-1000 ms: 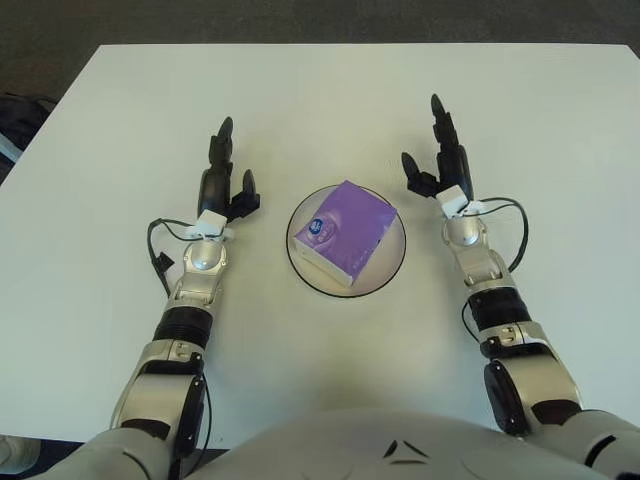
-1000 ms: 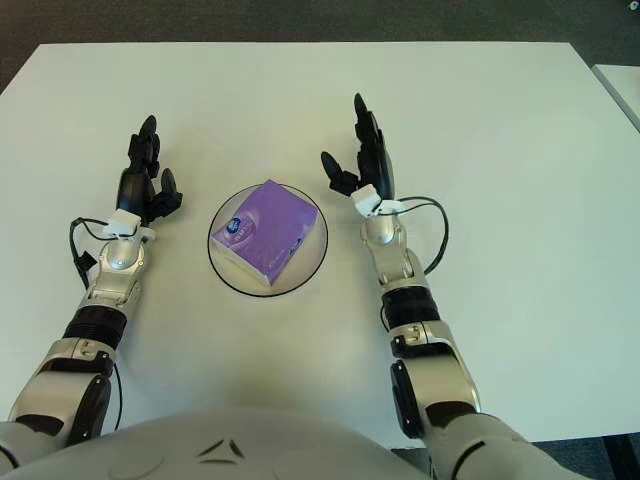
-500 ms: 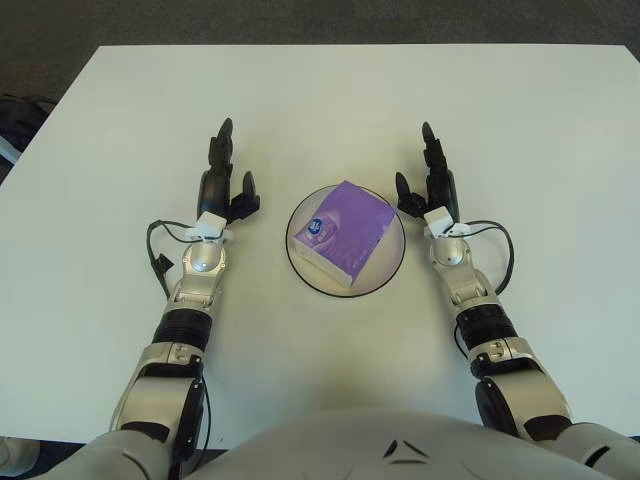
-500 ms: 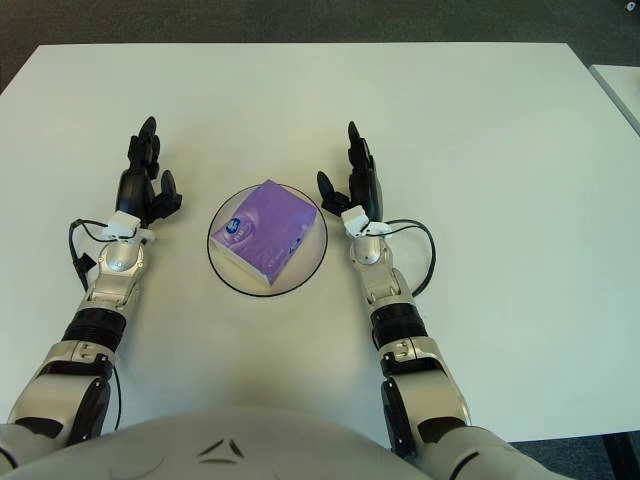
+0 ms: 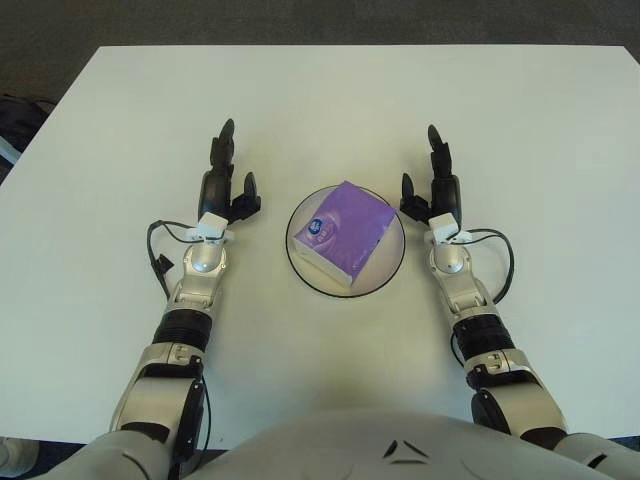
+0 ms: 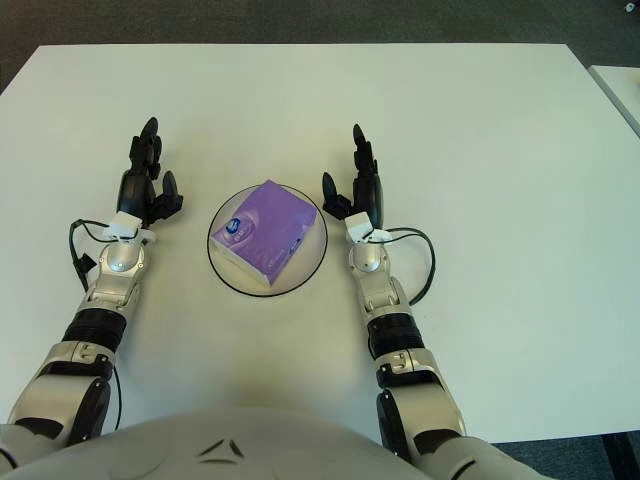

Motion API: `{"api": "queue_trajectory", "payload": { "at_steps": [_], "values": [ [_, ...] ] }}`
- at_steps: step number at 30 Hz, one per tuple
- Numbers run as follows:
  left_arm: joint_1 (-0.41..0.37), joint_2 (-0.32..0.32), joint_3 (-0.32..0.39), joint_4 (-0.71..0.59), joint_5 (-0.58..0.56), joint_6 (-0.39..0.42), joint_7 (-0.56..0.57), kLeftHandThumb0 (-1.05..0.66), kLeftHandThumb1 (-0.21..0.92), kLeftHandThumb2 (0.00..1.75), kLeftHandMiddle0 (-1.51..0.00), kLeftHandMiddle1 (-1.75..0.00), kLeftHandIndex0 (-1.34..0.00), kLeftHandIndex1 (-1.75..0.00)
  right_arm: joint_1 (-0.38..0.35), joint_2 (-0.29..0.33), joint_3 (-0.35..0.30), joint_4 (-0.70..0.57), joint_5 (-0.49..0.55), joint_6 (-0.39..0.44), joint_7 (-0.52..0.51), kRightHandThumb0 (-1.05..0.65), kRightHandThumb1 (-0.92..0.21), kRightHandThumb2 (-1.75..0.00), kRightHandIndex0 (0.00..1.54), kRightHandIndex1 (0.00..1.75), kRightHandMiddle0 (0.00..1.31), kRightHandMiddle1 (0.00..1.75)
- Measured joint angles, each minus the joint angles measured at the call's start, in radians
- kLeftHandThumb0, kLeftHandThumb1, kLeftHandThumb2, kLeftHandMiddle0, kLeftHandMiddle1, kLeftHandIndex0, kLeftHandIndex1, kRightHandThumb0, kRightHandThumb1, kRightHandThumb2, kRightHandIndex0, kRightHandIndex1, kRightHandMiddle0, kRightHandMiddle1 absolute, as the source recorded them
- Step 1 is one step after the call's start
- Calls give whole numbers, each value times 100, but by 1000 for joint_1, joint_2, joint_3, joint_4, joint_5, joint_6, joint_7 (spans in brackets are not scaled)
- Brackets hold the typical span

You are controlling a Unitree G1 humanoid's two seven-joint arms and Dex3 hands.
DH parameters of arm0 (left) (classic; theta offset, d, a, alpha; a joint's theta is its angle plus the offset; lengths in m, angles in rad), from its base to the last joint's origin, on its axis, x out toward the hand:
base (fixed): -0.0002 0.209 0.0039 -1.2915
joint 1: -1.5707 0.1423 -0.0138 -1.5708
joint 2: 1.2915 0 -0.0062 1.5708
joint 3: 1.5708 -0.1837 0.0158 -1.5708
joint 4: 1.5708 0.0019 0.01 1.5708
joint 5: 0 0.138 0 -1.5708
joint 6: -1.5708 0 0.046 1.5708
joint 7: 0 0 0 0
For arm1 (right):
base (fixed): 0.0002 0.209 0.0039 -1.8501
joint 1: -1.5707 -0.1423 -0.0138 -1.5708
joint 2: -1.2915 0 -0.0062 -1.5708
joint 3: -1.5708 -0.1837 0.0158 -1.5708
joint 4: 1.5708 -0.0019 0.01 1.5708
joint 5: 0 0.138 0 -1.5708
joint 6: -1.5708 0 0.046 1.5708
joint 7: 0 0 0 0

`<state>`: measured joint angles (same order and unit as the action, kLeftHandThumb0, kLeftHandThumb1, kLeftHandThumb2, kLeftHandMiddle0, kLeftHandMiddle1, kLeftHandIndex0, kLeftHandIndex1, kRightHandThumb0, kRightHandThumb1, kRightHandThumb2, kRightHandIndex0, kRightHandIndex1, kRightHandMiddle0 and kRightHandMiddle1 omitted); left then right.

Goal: Put the tissue paper into the plate.

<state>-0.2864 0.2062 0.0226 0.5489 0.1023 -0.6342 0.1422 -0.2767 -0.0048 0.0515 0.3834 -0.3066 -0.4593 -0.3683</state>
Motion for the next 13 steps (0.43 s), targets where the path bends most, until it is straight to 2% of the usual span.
{"api": "queue_trajectory", "payload": {
  "at_steps": [13],
  "values": [
    [1, 0, 0, 0, 3, 0, 0, -77, 92, 93, -19, -3, 0, -33, 91, 45, -4, -99, 69, -30, 18, -68, -92, -85, 16, 4, 0, 40]
  ]
}}
